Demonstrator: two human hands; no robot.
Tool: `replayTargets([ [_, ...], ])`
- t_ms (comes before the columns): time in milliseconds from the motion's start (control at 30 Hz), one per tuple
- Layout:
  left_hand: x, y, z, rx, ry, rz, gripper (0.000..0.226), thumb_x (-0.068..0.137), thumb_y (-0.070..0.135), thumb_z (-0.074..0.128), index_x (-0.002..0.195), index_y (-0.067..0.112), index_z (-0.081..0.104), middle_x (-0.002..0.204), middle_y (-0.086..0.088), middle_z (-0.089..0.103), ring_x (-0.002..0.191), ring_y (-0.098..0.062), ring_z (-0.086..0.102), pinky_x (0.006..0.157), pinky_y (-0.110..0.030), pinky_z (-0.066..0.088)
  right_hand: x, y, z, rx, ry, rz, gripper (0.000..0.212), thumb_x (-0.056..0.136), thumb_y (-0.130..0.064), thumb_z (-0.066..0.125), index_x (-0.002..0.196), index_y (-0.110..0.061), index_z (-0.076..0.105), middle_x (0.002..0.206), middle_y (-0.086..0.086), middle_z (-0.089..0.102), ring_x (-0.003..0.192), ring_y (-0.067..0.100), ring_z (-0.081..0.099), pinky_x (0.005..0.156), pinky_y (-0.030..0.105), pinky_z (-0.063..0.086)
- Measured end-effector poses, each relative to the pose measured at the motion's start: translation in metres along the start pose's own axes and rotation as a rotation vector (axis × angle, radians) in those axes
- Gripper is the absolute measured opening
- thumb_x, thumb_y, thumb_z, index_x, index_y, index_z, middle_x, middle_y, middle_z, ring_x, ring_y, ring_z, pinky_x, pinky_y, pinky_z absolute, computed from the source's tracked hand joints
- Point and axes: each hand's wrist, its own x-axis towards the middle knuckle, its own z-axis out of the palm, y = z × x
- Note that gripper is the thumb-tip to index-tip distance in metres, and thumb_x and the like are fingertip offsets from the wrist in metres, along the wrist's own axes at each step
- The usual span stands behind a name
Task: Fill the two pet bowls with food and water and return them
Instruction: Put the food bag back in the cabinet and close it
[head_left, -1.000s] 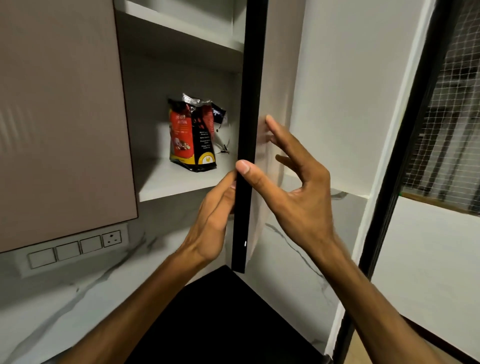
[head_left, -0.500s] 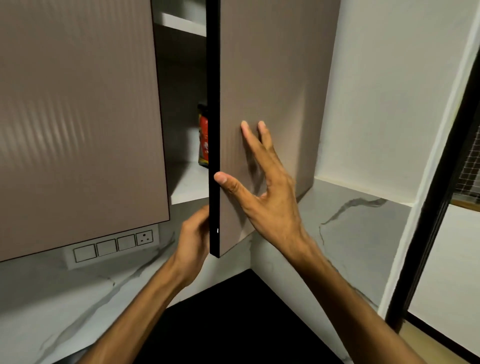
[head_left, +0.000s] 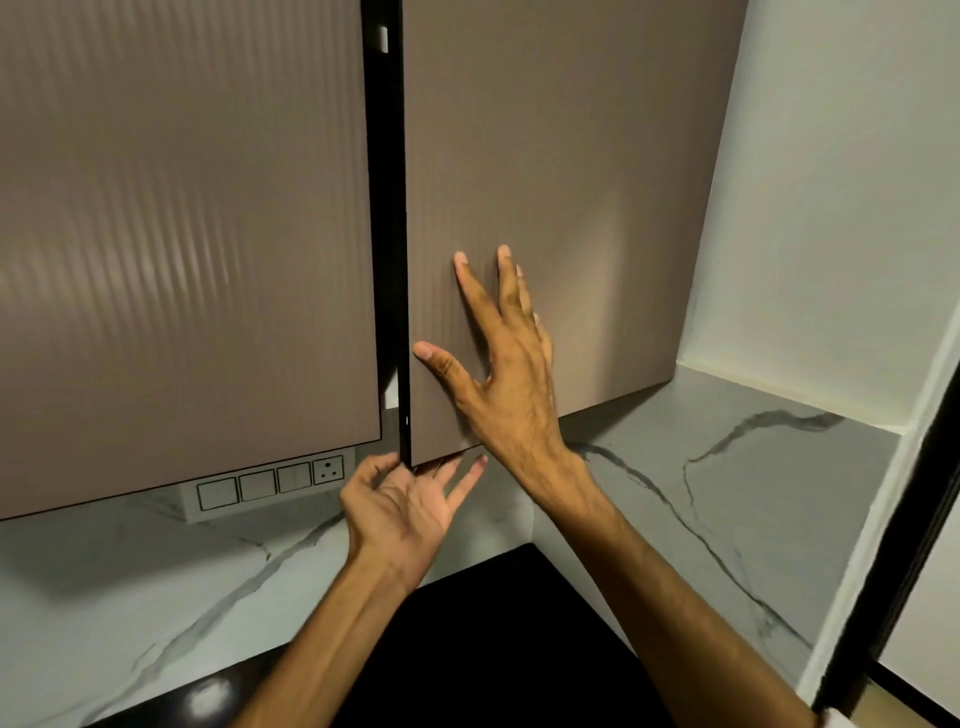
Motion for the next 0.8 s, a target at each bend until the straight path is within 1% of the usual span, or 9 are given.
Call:
replayTargets([
  [67, 0.005, -0.003, -0.002, -0.036, 0.021, 0.030, 0.072, 0.073, 0.016, 0.042, 0.145, 0.011, 0.043, 0.152, -0.030, 0.042, 0.142, -0.044, 0.043, 0.088, -0.067, 0.049, 0.004, 0.003, 0.009, -0.036, -0.002, -0.006, 0.083, 0.097, -0.058, 0.063, 0.165, -0.035, 0.021, 0.176, 0.000, -0.004, 0.162, 0.019, -0.003, 0.127, 0.061, 0.011],
  [100, 0.007, -0.005, -0.003, -0.038, 0.020, 0.042, 0.058, 0.071, 0.015, 0.040, 0.127, 0.009, 0.051, 0.143, -0.029, 0.051, 0.137, -0.043, 0.048, 0.085, -0.066, 0.050, 0.006, 0.004, 0.013, -0.053, -0.003, -0.004, 0.083, 0.097, -0.059, 0.062, 0.165, -0.035, 0.021, 0.176, 0.000, -0.005, 0.162, 0.020, -0.003, 0.126, 0.061, 0.010],
  [167, 0.012, -0.004, -0.006, -0.031, 0.016, 0.068, 0.033, 0.069, 0.015, 0.038, 0.100, 0.011, 0.051, 0.117, -0.029, 0.068, 0.127, -0.041, 0.055, 0.080, -0.064, 0.051, 0.010, 0.005, 0.021, -0.082, -0.005, 0.002, 0.083, 0.097, -0.061, 0.059, 0.165, -0.036, 0.020, 0.176, 0.001, -0.006, 0.162, 0.020, -0.005, 0.126, 0.061, 0.009],
  [233, 0.019, -0.002, -0.009, -0.025, 0.008, 0.086, 0.026, 0.068, 0.014, 0.037, 0.092, 0.013, 0.047, 0.097, -0.027, 0.075, 0.128, -0.037, 0.054, 0.079, -0.063, 0.050, 0.013, 0.006, 0.028, -0.103, -0.009, 0.009, 0.083, 0.097, -0.062, 0.058, 0.165, -0.036, 0.019, 0.176, 0.001, -0.007, 0.162, 0.020, -0.006, 0.126, 0.064, 0.009],
  [267, 0.022, -0.001, -0.010, -0.023, 0.007, 0.092, 0.026, 0.068, 0.014, 0.037, 0.092, 0.013, 0.047, 0.095, -0.027, 0.075, 0.132, -0.035, 0.051, 0.079, -0.063, 0.050, 0.014, 0.006, 0.031, -0.111, -0.011, 0.013, 0.083, 0.098, -0.062, 0.058, 0.165, -0.036, 0.018, 0.176, 0.001, -0.008, 0.162, 0.020, -0.007, 0.126, 0.065, 0.010],
  [400, 0.032, -0.001, -0.014, -0.023, 0.015, 0.113, 0.051, 0.066, 0.012, 0.035, 0.113, 0.005, 0.054, 0.119, -0.024, 0.066, 0.146, -0.037, 0.041, 0.085, -0.063, 0.047, 0.019, 0.006, 0.038, -0.147, -0.012, 0.022, 0.083, 0.098, -0.062, 0.057, 0.165, -0.036, 0.017, 0.175, 0.001, -0.008, 0.162, 0.020, -0.007, 0.126, 0.064, 0.011],
  [500, 0.034, -0.002, -0.013, 0.013, 0.010, 0.120, 0.062, 0.065, 0.014, 0.035, 0.124, 0.004, 0.055, 0.139, -0.022, 0.059, 0.146, -0.035, 0.042, 0.108, -0.065, 0.036, 0.022, 0.006, 0.043, -0.181, -0.021, 0.035, 0.083, 0.099, -0.064, 0.055, 0.165, -0.036, 0.013, 0.175, 0.002, -0.010, 0.162, 0.020, -0.009, 0.126, 0.063, 0.010],
  [567, 0.035, -0.001, -0.013, 0.018, 0.009, 0.128, 0.064, 0.066, 0.014, 0.034, 0.126, 0.005, 0.054, 0.146, -0.021, 0.056, 0.146, -0.035, 0.043, 0.116, -0.067, 0.027, 0.023, 0.007, 0.046, -0.182, -0.020, 0.035, 0.083, 0.099, -0.064, 0.054, 0.165, -0.036, 0.012, 0.175, 0.002, -0.010, 0.162, 0.020, -0.010, 0.126, 0.063, 0.009],
  [800, 0.038, -0.002, -0.012, 0.043, 0.065, 0.154, 0.056, 0.064, 0.007, 0.032, 0.114, 0.007, 0.058, 0.137, -0.017, 0.060, 0.142, -0.032, 0.047, 0.103, -0.063, 0.036, 0.026, 0.012, 0.052, -0.203, -0.024, 0.029, 0.083, 0.099, -0.065, 0.053, 0.165, -0.037, 0.011, 0.175, 0.001, -0.012, 0.162, 0.021, -0.011, 0.127, 0.063, 0.008],
])
